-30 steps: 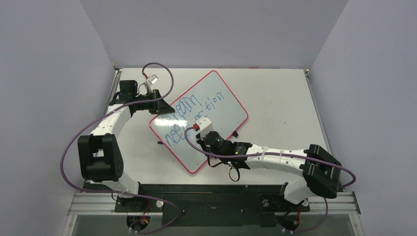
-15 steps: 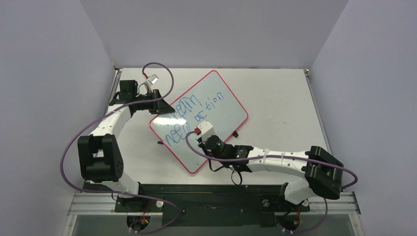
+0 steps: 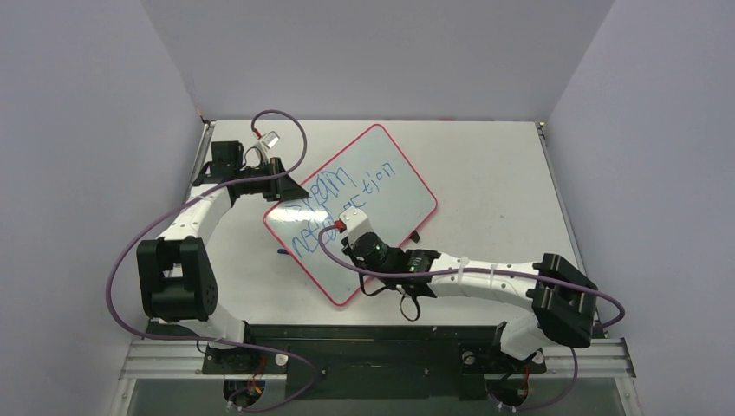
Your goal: Write a sentence on the whiteboard
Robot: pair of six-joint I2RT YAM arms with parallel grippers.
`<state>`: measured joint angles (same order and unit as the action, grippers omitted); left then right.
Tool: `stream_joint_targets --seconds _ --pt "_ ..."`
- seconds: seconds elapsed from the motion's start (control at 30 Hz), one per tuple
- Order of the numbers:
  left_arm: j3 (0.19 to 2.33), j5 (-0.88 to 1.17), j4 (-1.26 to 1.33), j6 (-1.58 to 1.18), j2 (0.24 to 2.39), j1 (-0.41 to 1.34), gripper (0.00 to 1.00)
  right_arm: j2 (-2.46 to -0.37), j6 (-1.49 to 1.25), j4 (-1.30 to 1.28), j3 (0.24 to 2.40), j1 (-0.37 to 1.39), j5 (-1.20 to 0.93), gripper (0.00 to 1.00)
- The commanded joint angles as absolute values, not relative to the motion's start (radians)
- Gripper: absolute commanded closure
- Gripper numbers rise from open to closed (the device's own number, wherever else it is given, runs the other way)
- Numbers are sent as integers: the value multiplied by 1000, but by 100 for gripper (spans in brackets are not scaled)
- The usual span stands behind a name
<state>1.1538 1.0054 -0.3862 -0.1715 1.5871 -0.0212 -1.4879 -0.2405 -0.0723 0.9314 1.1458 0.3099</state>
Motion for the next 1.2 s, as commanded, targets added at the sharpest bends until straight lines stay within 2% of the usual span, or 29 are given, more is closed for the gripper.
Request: stream_joint_targets --seconds 0.0,0.53,1.17 --pt "1150 946 -345 -131 1540 -15 100 -1511 -225 -63 992 1136 335 100" --pt "1152 939 -352 -124 1536 -13 100 -1534 -258 -88 1000 1092 375 100" --pt "1156 932 -359 -115 1534 -14 100 -1418 -332 -106 884 1110 357 100"
